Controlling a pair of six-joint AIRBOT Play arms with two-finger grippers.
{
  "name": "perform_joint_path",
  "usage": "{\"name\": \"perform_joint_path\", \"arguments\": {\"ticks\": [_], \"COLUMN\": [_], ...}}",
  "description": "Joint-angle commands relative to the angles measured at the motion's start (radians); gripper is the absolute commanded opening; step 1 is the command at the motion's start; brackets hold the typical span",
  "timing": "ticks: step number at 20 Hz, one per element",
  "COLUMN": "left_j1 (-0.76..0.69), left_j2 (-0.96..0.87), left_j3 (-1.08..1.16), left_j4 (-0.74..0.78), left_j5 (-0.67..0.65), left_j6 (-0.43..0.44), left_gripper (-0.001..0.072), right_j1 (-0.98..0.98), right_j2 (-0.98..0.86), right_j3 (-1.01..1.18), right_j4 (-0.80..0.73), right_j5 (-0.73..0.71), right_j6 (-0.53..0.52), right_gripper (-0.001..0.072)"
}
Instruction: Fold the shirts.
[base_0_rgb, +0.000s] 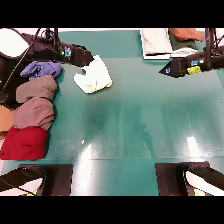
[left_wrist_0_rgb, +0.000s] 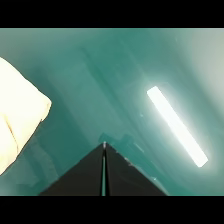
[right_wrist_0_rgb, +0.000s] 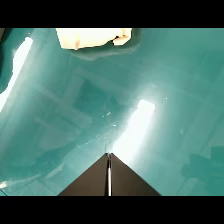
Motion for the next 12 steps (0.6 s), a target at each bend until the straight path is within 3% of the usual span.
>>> {"name": "perform_joint_path", "arguments": {"ticks": [1, 2, 3, 4, 8, 12], "left_j1": [0.001, 0.001, 0.001, 0.001, 0.001, 0.042], "left_j2": [0.0, -0.003, -0.011, -0.026, -0.179, -0.402], "left_j3": [0.0, 0.0, 0.0, 0.0, -0.001, -0.001], "left_j4": [-0.014, 0.005, 0.053, 0.107, 0.327, 0.312], "left_j5": [0.03, 0.067, 0.113, 0.154, 0.195, 0.164], "left_j6": [0.008, 0.044, 0.045, 0.006, -0.122, -0.209], "left_gripper": [0.0024, 0.0095, 0.0448, 0.0633, 0.063, 0.0632], "right_j1": [-0.001, -0.001, -0.001, -0.001, -0.001, -0.001], "right_j2": [0.0, 0.0, 0.0, 0.0, 0.0, 0.0], "right_j3": [0.001, 0.001, 0.001, 0.001, 0.001, 0.001], "right_j4": [0.0, 0.001, 0.002, 0.002, 0.002, 0.002], "right_j5": [0.0, 0.0, 0.0, 0.0, -0.024, -0.026], "right_j6": [0.0, 0.0, 0.0, 0.0, 0.0, 0.0], "right_gripper": [0.0018, 0.0018, 0.0018, 0.0018, 0.0018, 0.0018]}}
